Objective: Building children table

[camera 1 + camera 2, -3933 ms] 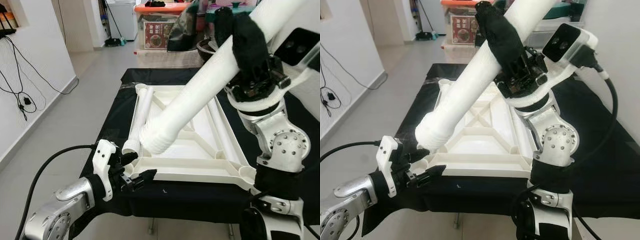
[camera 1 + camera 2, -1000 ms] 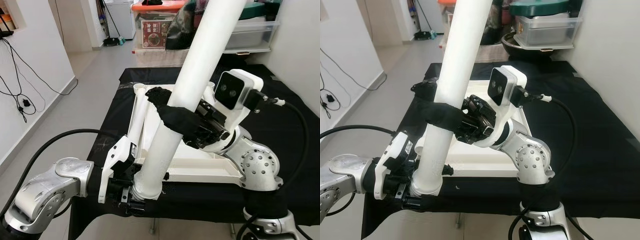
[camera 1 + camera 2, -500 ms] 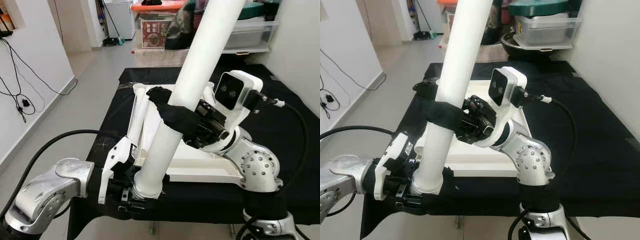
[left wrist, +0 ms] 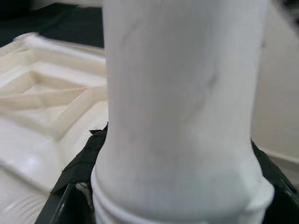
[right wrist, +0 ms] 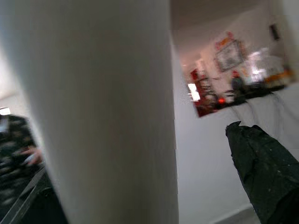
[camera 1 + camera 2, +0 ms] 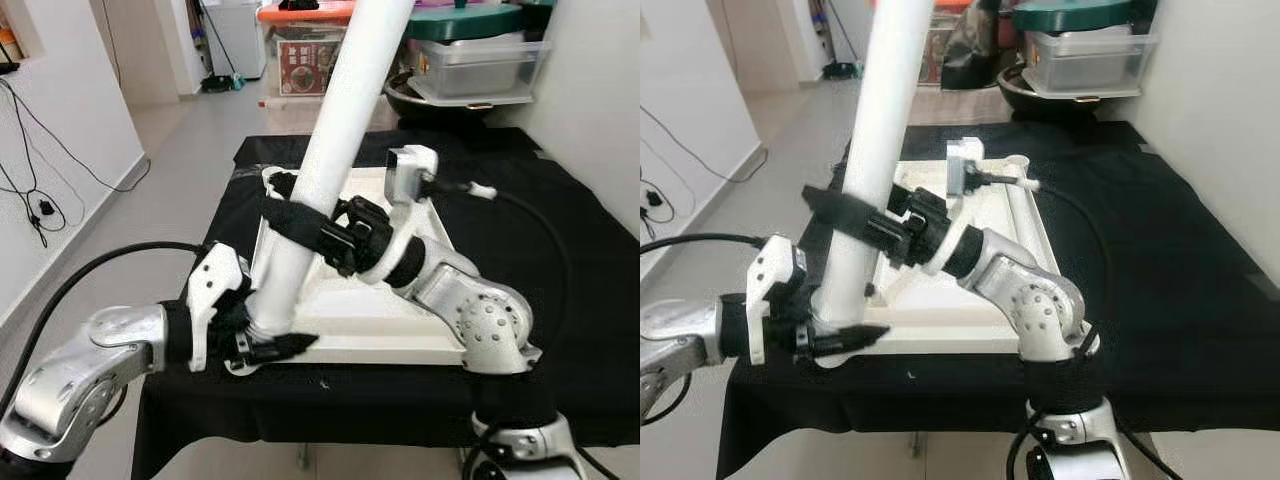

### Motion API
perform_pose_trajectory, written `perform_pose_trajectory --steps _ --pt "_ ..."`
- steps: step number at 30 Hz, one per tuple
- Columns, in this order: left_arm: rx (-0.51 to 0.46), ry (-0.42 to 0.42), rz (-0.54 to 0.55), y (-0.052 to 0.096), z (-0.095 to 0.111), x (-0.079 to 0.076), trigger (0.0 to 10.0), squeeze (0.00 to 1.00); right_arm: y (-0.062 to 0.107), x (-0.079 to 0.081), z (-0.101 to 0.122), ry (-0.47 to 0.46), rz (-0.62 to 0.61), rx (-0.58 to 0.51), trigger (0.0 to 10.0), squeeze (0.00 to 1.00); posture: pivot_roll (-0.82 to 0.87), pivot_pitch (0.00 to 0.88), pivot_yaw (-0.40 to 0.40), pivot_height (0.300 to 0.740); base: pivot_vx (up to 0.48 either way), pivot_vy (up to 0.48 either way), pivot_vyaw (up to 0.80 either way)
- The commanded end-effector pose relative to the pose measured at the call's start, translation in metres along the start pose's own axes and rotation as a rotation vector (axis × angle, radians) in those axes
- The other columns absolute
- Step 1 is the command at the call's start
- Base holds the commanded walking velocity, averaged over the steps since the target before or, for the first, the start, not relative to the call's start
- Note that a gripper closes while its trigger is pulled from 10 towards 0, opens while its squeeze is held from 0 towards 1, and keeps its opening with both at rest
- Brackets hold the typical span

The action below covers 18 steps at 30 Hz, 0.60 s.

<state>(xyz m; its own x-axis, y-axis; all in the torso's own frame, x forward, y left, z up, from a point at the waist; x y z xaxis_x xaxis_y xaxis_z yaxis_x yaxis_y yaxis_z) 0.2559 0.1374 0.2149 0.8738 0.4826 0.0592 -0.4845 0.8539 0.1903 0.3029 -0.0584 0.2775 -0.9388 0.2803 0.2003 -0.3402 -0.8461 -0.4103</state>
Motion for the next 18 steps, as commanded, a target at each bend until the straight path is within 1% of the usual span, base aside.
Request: perform_pose_trajectory --steps 1,2,3,4,5,6,7,9,10,12,13,15,16,17,18 --pt "0.042 -0.029 0.073 0.002 -0.005 0.006 10.0 0.0 0.001 -0.008 0.0 0.016 -0.086 0.003 10.0 0.0 0.04 0.0 0.023 0.74 0.0 0.0 0.0" --pt "0.042 -0.029 0.073 0.002 -0.005 0.006 10.0 0.0 0.001 -0.008 0.0 0.016 -0.086 0.003 10.0 0.0 0.04 0.0 0.023 0.74 0.0 0.0 0.0" --pt "0.086 -0.042 0.189 0.002 -0.012 0.017 10.0 0.0 0.0 -0.012 -0.001 0.032 -0.143 0.015 10.0 0.0 0.04 0.0 0.022 0.74 0.0 0.0 0.0" --pt "0.086 -0.042 0.189 0.002 -0.012 0.017 10.0 0.0 0.0 -0.012 -0.001 0.032 -0.143 0.015 10.0 0.0 0.04 0.0 0.022 0.74 0.0 0.0 0.0" --pt "0.162 -0.064 0.335 0.002 -0.024 0.031 10.0 0.0 -0.001 -0.017 -0.002 0.034 -0.216 0.02 10.0 0.0 0.04 0.0 0.02 0.74 0.0 0.0 0.0" --pt "0.162 -0.064 0.335 0.002 -0.024 0.031 10.0 0.0 -0.001 -0.017 -0.002 0.034 -0.216 0.02 10.0 0.0 0.04 0.0 0.02 0.74 0.0 0.0 0.0" --pt "0.302 -0.157 0.595 0.006 -0.047 0.055 10.0 0.0 -0.004 -0.026 -0.008 -0.044 -0.357 0.0 10.0 0.0 0.04 0.0 0.019 0.74 0.0 0.0 0.0" --pt "0.302 -0.157 0.595 0.006 -0.047 0.055 10.0 0.0 -0.004 -0.026 -0.008 -0.044 -0.357 0.0 10.0 0.0 0.04 0.0 0.019 0.74 0.0 0.0 0.0" --pt "0.355 -0.21 0.692 0.007 -0.055 0.063 10.0 0.0 -0.005 -0.03 -0.012 -0.114 -0.414 -0.024 10.0 0.0 0.04 0.0 0.019 0.74 0.0 0.0 0.0" --pt "0.447 -0.362 0.82 0.004 -0.065 0.073 10.0 0.0 -0.01 -0.037 -0.025 -0.261 -0.512 -0.047 10.0 0.0 0.04 0.0 0.021 0.74 0.0 0.0 0.0" --pt "0.447 -0.362 0.82 0.004 -0.065 0.073 10.0 0.0 -0.01 -0.037 -0.025 -0.261 -0.512 -0.047 10.0 0.0 0.04 0.0 0.021 0.74 0.0 0.0 0.0" --pt "0.488 -0.505 0.869 -0.002 -0.064 0.077 10.0 0.0 -0.013 -0.039 -0.038 -0.342 -0.567 -0.036 10.0 0.0 0.05 0.0 0.012 0.74 0.0 0.0 0.0" --pt "0.488 -0.505 0.869 -0.002 -0.064 0.077 10.0 0.0 -0.013 -0.039 -0.038 -0.342 -0.567 -0.036 10.0 0.0 0.05 0.0 0.012 0.74 0.0 0.0 0.0" --pt "0.492 -0.541 0.878 -0.004 -0.063 0.078 10.0 0.0 -0.014 -0.039 -0.042 -0.358 -0.579 -0.031 10.0 0.0 0.05 0.0 0.012 0.74 0.0 0.0 0.0" --pt "0.488 -0.596 0.891 -0.007 -0.058 0.081 10.0 0.0 -0.015 -0.039 -0.05 -0.391 -0.596 -0.012 10.0 0.0 0.05 0.0 0.012 0.74 0.0 0.0 0.0"
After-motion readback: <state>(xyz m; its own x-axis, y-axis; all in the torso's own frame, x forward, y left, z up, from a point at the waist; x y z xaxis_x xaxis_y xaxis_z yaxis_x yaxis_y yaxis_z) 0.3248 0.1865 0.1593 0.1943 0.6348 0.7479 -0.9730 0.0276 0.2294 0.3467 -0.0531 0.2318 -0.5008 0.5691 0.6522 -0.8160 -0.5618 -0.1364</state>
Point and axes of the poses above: a point about 5 cm out from each wrist's last joint towards the gripper, its own y axis pointing back from the gripper into the wrist, its own z axis along the axis of the wrist's last joint, x = y × z, the point moved 1 cm from there along -y, pointing out of the wrist towards the gripper, and after that the axes turned 7 degrees about y, right-handed, at the moved point
